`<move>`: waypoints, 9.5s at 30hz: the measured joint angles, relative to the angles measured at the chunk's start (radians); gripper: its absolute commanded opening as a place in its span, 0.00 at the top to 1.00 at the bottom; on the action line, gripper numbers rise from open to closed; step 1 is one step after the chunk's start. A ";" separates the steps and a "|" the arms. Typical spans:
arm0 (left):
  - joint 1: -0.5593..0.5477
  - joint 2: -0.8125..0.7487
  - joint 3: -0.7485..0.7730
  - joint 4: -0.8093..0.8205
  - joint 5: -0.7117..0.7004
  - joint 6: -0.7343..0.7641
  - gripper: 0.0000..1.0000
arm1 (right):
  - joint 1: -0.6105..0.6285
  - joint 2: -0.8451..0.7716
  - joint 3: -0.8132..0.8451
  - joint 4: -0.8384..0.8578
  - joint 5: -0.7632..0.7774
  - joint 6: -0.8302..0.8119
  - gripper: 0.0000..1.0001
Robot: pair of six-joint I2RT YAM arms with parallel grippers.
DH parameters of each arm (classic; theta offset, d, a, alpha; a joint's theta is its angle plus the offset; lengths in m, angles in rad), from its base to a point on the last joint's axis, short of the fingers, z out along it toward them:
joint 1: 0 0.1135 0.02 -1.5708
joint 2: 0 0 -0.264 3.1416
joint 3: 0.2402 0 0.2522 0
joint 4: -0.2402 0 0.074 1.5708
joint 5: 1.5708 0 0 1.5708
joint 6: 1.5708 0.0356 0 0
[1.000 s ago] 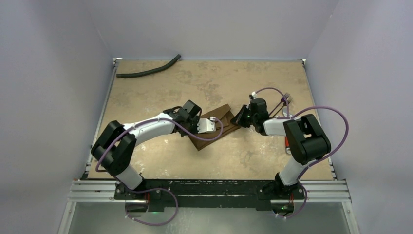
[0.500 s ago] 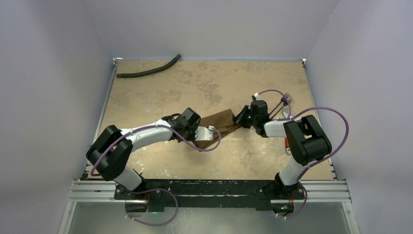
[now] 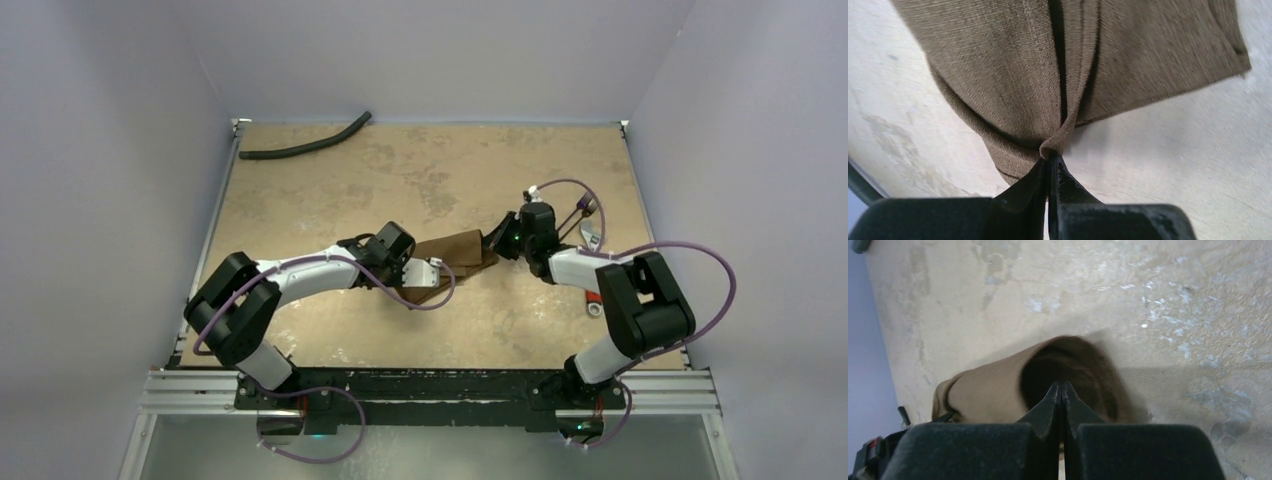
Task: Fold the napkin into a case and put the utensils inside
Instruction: Stuff the top corner of the smaller-rectangle-folded napkin into the folded napkin.
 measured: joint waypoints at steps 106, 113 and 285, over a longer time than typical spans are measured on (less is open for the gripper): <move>0.154 0.191 0.155 0.180 0.240 -0.171 0.89 | -0.025 0.466 0.233 0.364 -0.579 0.043 1.00; 0.164 0.191 0.287 -0.021 0.283 -0.210 0.64 | -0.029 0.397 0.230 0.284 -0.494 0.003 1.00; -0.016 -0.115 0.009 -0.196 0.348 0.426 0.37 | 0.037 0.162 -0.055 0.285 -0.262 0.068 0.77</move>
